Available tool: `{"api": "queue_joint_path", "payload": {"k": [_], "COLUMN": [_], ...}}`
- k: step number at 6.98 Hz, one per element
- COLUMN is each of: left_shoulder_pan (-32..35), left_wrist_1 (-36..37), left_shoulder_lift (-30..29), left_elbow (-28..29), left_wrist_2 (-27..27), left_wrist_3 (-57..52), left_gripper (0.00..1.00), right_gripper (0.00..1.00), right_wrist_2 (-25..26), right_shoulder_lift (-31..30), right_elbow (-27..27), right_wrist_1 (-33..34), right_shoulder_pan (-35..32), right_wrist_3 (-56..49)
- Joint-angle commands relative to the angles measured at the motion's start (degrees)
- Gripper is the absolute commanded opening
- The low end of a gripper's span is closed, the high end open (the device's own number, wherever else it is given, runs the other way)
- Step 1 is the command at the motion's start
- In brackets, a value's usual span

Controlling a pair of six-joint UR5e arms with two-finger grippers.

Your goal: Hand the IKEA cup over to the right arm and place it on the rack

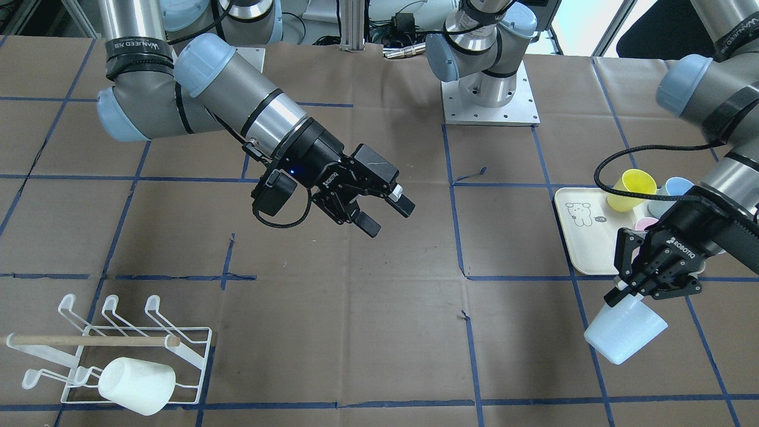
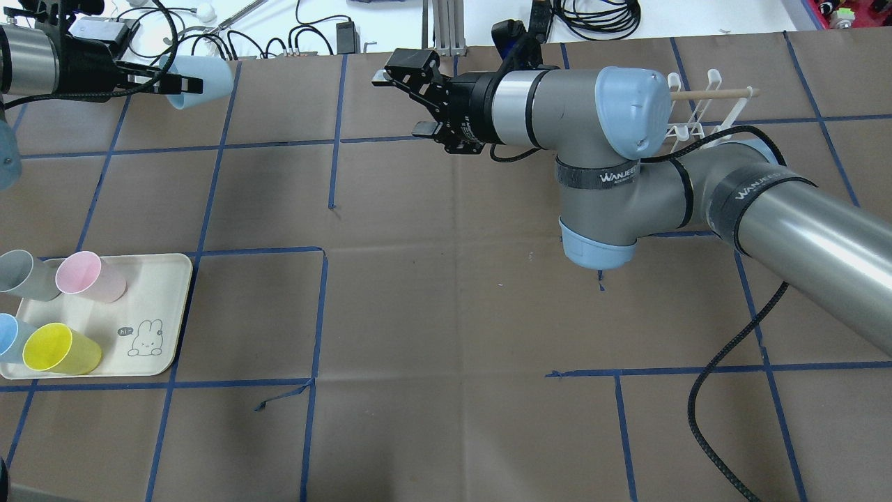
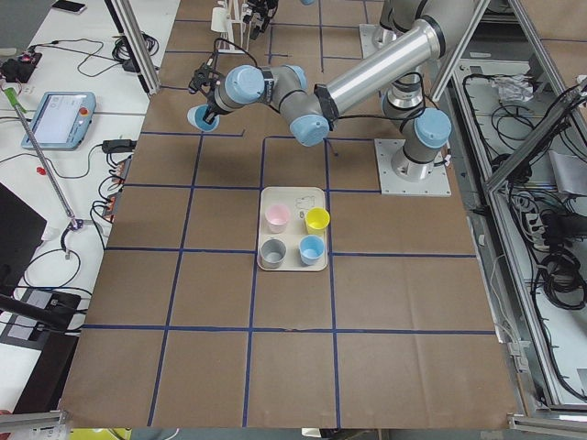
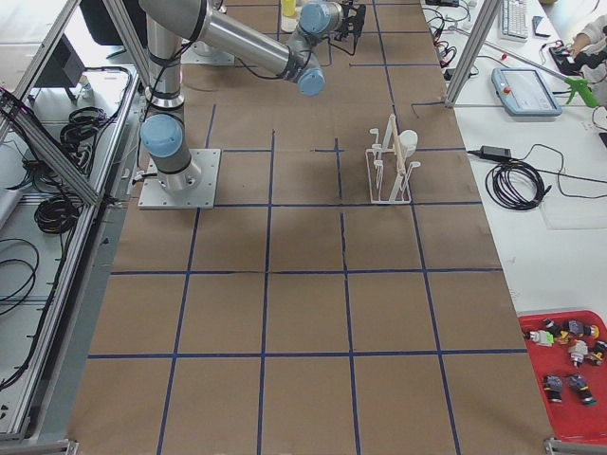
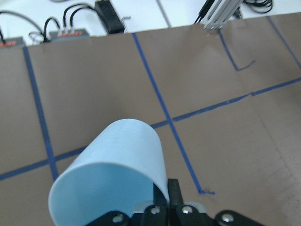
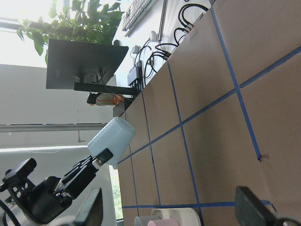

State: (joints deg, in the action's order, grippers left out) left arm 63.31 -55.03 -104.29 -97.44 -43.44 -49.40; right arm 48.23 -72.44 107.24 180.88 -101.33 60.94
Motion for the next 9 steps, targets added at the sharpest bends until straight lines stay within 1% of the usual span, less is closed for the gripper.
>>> {"api": "queue_joint_path", "payload": {"k": [1,3,4,6,7,8,9], "left_shoulder_pan": [-0.11,-0.11,-0.11,0.59,2.77,5.14,5.86], "left_wrist_1": [1.24,14.97,20.7,31.33,35.22,38.21,49.64], "left_shoulder_lift": [0.05,-0.74,-1.79,-6.52,-6.98,-4.89,-5.92], "left_elbow": [-5.01,-12.11,-14.16,-14.7,-15.05,-17.32,-19.6], "left_wrist_2": [13.49,22.21,27.74,33.22,34.64,34.13,33.78], "left_wrist_3": [-7.96,-8.44,-8.61,-8.18,-6.17,-0.15,9.83], "left_gripper": [0.0,0.0,0.0,0.0,0.0,0.0,0.0], "right_gripper": [0.98,0.98,0.99,0.98,0.98,0.98,0.98], "right_wrist_2": [0.02,0.02,0.02,0.72,0.9,0.9,1.59], "right_shoulder_lift": [0.8,0.89,0.98,1.07,1.33,1.77,1.77], "right_elbow": [1.3,2.8,3.93,4.21,4.21,4.21,4.21], "right_wrist_1": [6.81,9.82,12.28,13.7,14.66,15.89,16.34], "right_shoulder_pan": [-0.09,0.0,0.0,0.08,0.43,1.39,1.92], "right_wrist_3": [8.09,13.31,15.76,16.4,16.49,16.58,16.58]}}
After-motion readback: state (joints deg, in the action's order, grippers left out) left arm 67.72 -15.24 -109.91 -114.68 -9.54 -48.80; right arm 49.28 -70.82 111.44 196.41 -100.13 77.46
